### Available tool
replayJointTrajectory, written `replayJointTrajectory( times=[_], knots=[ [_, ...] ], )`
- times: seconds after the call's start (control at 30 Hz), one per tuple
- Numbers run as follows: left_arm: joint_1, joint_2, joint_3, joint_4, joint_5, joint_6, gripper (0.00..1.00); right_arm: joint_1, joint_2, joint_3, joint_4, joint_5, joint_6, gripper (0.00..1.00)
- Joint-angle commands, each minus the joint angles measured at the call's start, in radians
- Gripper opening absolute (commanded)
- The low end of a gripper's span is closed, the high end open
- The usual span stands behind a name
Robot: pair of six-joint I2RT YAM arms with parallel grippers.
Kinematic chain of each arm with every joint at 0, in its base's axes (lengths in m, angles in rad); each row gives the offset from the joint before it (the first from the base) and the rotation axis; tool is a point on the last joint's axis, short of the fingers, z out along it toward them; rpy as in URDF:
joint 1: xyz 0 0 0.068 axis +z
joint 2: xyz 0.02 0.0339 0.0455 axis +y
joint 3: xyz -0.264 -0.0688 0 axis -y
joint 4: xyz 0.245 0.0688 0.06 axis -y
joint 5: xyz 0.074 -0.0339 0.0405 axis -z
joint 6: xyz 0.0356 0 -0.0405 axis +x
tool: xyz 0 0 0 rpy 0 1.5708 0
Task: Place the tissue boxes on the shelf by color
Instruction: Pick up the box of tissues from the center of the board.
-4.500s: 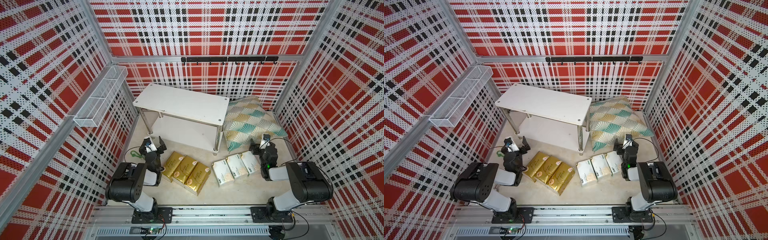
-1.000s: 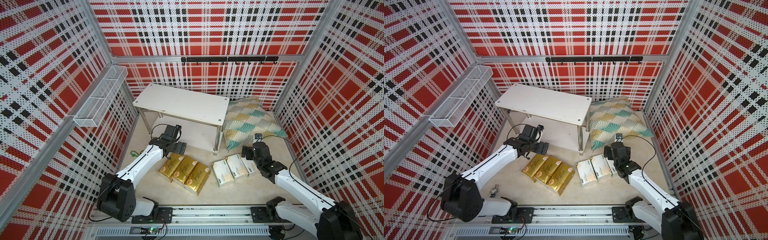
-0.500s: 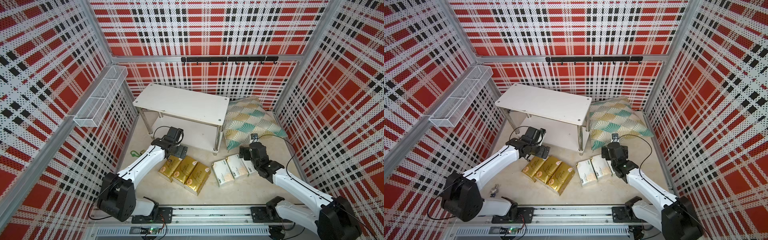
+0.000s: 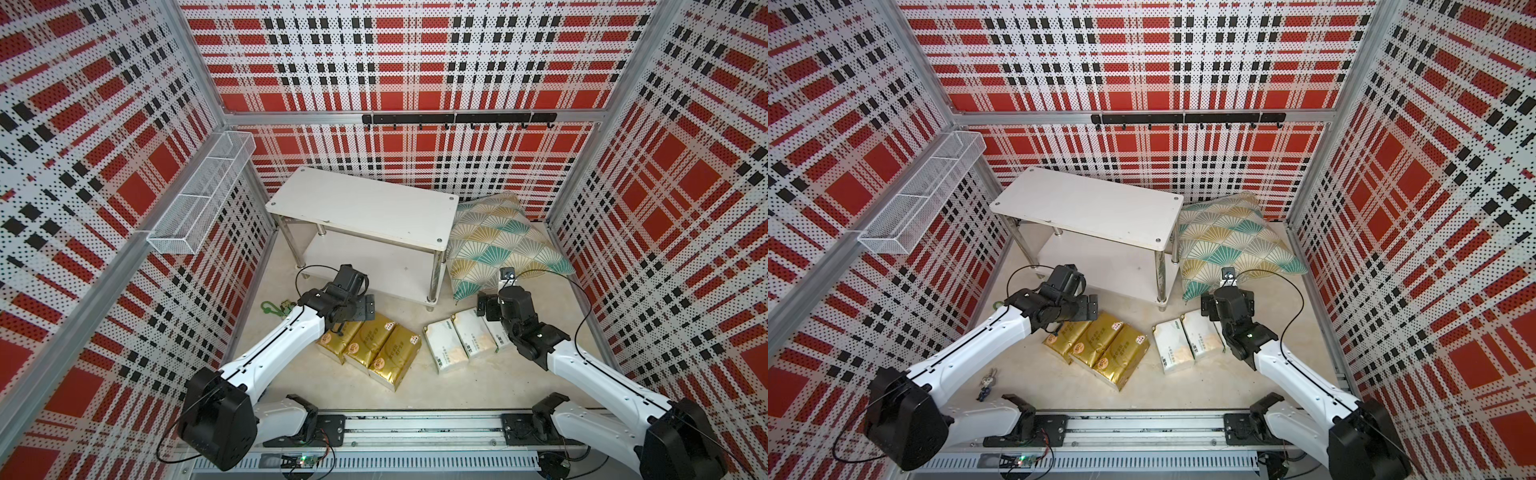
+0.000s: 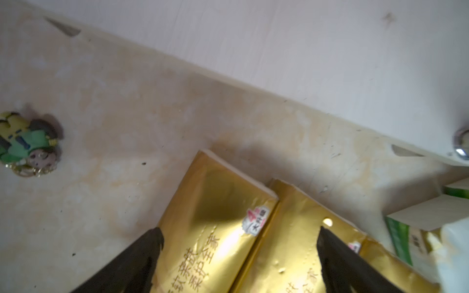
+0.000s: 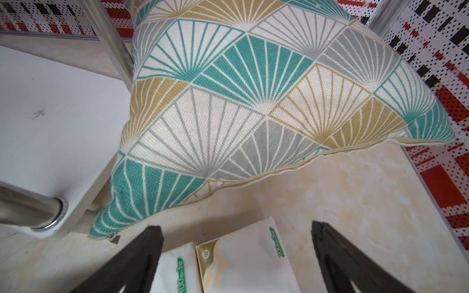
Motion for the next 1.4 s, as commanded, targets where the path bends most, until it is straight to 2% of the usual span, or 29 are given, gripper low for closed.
replayJointTrajectory(
  times=[0.0,0.23,0.53,0.87,1.37],
  knots=[
    [0.008,-0.042,-0.007,-0.063,0.014,-0.049,0.99,0.01,-0.02,-0.024,0.038,0.023,0.013,1.0],
    [0.026,-0.012,-0.004,-0.207,-0.028,-0.02,0.99,0.015,-0.06,-0.107,0.082,0.057,0.077,1.0],
    [0.037,-0.014,-0.038,-0.186,0.012,0.011,0.99,0.018,-0.054,-0.109,0.073,0.071,0.104,1.0],
    [0.004,0.044,-0.023,-0.175,-0.004,0.041,0.99,0.051,-0.06,-0.081,0.045,0.084,0.126,1.0],
    [0.034,0.106,-0.019,-0.142,-0.019,0.088,0.99,0.079,-0.086,-0.074,-0.001,0.112,0.146,1.0]
  ],
)
